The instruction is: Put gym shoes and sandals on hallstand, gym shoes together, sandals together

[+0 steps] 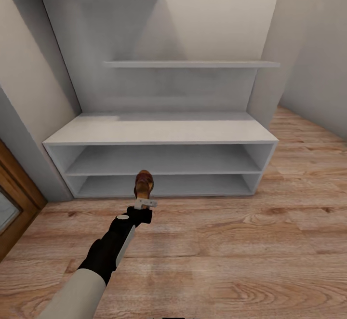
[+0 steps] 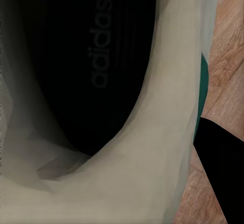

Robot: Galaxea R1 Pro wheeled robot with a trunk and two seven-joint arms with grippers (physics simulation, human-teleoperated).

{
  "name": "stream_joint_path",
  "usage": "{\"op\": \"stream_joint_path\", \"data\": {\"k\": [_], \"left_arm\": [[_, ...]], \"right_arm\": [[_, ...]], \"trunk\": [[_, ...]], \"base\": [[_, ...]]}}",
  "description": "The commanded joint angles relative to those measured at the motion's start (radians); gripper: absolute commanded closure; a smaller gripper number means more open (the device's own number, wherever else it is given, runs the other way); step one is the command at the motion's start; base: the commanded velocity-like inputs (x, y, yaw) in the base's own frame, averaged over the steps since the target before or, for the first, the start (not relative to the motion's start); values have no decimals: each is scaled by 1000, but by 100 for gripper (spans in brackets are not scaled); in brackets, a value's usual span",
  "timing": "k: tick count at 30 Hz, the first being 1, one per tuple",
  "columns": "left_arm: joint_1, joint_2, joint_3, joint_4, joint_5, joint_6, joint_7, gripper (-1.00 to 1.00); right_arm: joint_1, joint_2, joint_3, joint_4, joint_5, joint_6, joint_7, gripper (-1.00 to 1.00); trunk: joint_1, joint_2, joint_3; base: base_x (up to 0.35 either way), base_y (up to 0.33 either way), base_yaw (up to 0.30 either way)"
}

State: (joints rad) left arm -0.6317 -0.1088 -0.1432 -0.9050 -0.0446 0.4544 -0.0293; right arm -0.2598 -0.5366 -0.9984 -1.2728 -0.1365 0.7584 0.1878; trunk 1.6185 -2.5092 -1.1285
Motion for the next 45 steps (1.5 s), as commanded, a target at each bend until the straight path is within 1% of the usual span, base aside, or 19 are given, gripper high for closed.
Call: {"op": "stream_joint_path", "data": {"k": [1,20,24,33,36,41,45], "left_arm": [[0,0,0,-2,-8,6,-4,100],[0,0,1,-2,-8,5,-4,100],[0,0,1,-2,-7,6,-4,100],[0,0,1,-2,-7,6,-3,100],[0,0,1,-1,-8,5,-3,100],[0,9,1,-1,-8,4,-3,100],[0,12,1,-2,-8,5,-3,100]], "right_arm": [[-1,0,-2,-1,-5,6,1,100],[-1,0,-2,-1,-5,6,1,100],[-1,0,-2,-1,-5,6,1,100],[-1,0,-2,-1,-5,6,1,100],[-1,0,-2,-1,-5,6,1,100],[-1,0,-2,-1,-5,6,1,100],[-1,0,-2,-1,-5,6,1,100]], "trunk": [[0,0,-1],[0,0,-1],[0,0,-1],[0,0,-1],[0,0,-1],[0,0,-1],[0,0,-1]], "base": [[181,0,0],[302,0,0],[107,23,0],[209,158,0],[61,41,0],[12,8,0],[1,1,0]]}}
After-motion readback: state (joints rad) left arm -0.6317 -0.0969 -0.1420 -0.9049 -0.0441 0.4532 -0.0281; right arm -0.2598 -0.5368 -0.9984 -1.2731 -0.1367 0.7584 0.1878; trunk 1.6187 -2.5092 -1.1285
